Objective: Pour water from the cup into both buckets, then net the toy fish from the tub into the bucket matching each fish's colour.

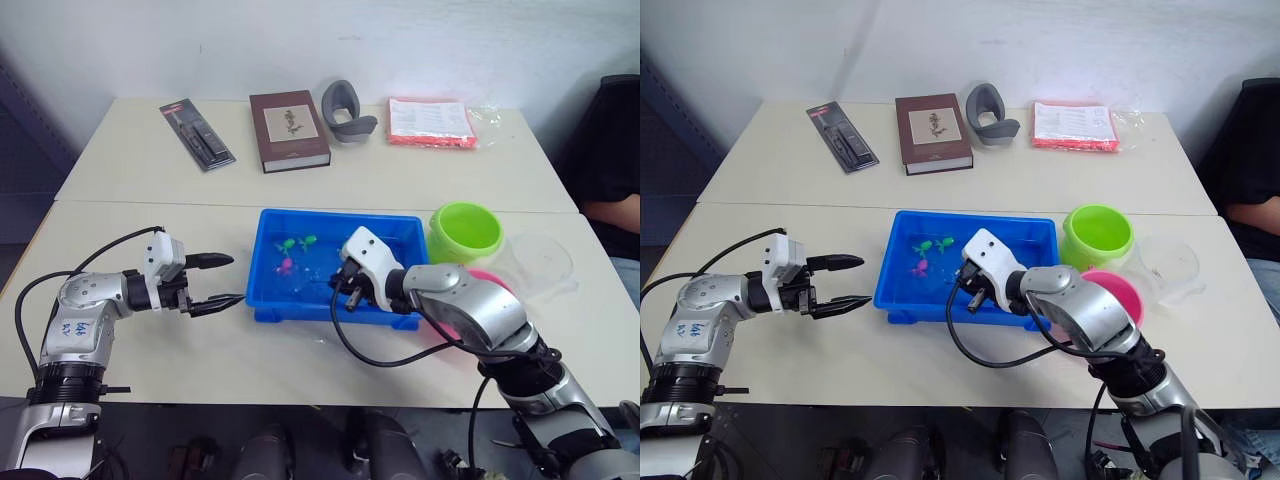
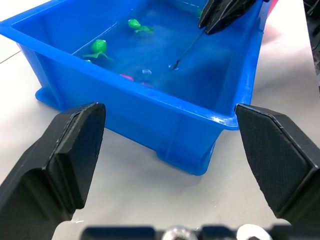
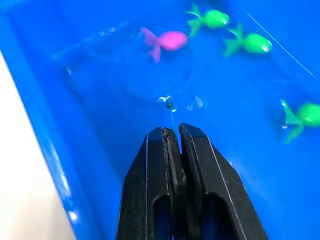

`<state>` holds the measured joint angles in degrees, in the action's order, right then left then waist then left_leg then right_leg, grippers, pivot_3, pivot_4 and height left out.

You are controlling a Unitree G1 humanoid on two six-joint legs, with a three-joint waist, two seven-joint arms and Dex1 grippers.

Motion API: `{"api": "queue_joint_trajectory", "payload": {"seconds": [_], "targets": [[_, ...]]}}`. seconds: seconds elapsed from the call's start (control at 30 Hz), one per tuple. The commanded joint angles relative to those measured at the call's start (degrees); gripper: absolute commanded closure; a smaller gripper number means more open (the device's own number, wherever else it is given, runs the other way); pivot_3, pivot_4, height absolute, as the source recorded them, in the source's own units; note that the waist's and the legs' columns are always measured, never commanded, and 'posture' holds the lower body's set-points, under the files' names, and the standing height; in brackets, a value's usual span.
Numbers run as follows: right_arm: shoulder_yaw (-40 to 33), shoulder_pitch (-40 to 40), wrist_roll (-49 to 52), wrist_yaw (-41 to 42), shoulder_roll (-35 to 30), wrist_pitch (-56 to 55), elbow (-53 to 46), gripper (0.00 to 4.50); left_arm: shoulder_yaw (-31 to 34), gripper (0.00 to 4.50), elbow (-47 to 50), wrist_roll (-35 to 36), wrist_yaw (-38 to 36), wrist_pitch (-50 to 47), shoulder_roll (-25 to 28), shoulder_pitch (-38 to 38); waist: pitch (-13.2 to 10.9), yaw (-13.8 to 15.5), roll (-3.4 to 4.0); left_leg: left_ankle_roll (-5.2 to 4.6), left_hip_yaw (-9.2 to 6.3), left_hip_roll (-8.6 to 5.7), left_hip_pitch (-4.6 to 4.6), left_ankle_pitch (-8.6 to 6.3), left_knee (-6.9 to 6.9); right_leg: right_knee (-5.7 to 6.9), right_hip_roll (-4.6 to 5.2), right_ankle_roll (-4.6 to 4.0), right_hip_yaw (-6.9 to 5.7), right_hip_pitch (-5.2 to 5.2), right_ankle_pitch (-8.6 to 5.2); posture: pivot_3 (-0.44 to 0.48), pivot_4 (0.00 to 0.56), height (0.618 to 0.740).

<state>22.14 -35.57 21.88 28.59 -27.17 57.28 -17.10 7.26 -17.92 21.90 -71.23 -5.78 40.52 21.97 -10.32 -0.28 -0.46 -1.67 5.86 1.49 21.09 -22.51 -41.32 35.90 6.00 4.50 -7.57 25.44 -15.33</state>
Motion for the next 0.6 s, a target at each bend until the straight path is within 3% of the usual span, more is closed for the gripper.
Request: {"api": "queue_joint_trajectory", "payload": {"seconds": [0.03,0.33,0.6], "targets": [[-3.2,-0.4,-0.2,1.1,-0.4,-1.3,-2.9,4.50,0.3,0.06,1.6,0.2,-0.1,0.8,0.2,0.8,0.0,0.0,0.00,0.00,0.00,0.00,0.00,0.00,0.00,0.00,0.00,0.00,0.00,0.00,0.00,0.000,0.150,0.740],[-11.0,6.9,3.9,4.8,-4.5,-1.2,-13.0,4.50,-0.2,0.06,1.7,1.7,-2.2,0.5,-0.5,2.1,0.0,0.1,0.00,0.00,-0.01,0.00,0.00,0.00,0.01,-0.01,-0.02,0.00,0.00,0.00,0.00,0.000,0.150,0.740],[-29.4,19.4,13.7,2.6,-4.9,3.4,-25.7,4.50,-3.6,0.06,4.9,4.2,-6.5,-3.7,-2.4,9.1,0.0,0.4,0.00,0.00,-0.04,0.00,0.01,0.00,-0.01,-0.01,-0.07,0.02,0.01,-0.01,0.01,0.000,0.150,0.740]]}}
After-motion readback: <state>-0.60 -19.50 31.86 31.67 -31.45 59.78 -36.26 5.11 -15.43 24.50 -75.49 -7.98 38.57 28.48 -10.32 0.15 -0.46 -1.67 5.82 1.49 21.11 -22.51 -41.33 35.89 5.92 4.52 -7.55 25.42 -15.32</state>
